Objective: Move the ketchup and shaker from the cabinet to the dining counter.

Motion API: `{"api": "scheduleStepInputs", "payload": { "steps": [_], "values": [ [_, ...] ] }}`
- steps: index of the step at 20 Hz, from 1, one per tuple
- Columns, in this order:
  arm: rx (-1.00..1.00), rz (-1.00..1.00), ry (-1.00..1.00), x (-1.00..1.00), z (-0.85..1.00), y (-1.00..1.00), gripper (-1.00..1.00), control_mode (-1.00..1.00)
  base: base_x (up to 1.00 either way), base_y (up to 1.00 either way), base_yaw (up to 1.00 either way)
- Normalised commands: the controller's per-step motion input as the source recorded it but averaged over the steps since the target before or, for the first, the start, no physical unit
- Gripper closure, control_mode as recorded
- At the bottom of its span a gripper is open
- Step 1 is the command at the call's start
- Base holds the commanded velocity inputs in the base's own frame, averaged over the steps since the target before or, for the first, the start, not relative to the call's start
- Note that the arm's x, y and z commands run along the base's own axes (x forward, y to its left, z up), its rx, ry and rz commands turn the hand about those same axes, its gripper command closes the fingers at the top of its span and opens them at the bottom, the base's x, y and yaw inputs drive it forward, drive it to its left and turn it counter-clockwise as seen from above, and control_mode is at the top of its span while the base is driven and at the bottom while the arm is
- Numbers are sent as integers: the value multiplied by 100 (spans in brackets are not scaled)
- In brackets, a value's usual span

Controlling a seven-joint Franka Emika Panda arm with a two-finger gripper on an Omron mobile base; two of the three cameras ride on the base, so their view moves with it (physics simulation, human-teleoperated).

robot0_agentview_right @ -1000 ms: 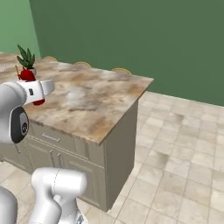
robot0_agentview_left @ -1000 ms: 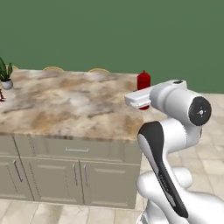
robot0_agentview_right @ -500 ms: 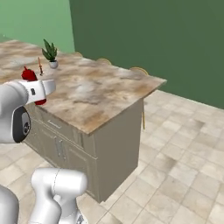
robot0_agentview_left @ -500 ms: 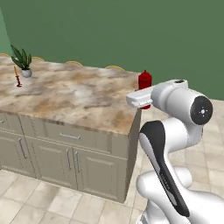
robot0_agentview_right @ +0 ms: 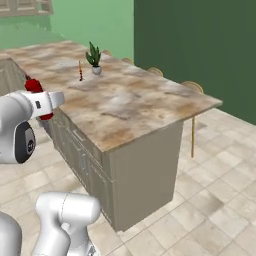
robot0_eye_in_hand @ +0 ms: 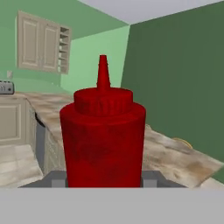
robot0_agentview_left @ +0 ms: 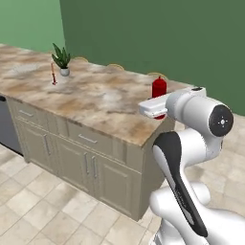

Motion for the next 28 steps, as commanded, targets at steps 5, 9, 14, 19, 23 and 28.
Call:
{"api": "scheduleStepInputs", "payload": {
  "steps": [5,9,14,19,23,28],
  "values": [
    [0,0,0,0,0,0,100,100,28,-67,45],
    [0,0,0,0,0,0,100,100,38,-75,39],
    [0,0,0,0,0,0,100,100,35,-84,36],
    [0,0,0,0,0,0,100,100,29,-85,36],
    [0,0,0,0,0,0,100,100,28,-81,38],
    [0,0,0,0,0,0,100,100,27,-83,37]
  ]
}}
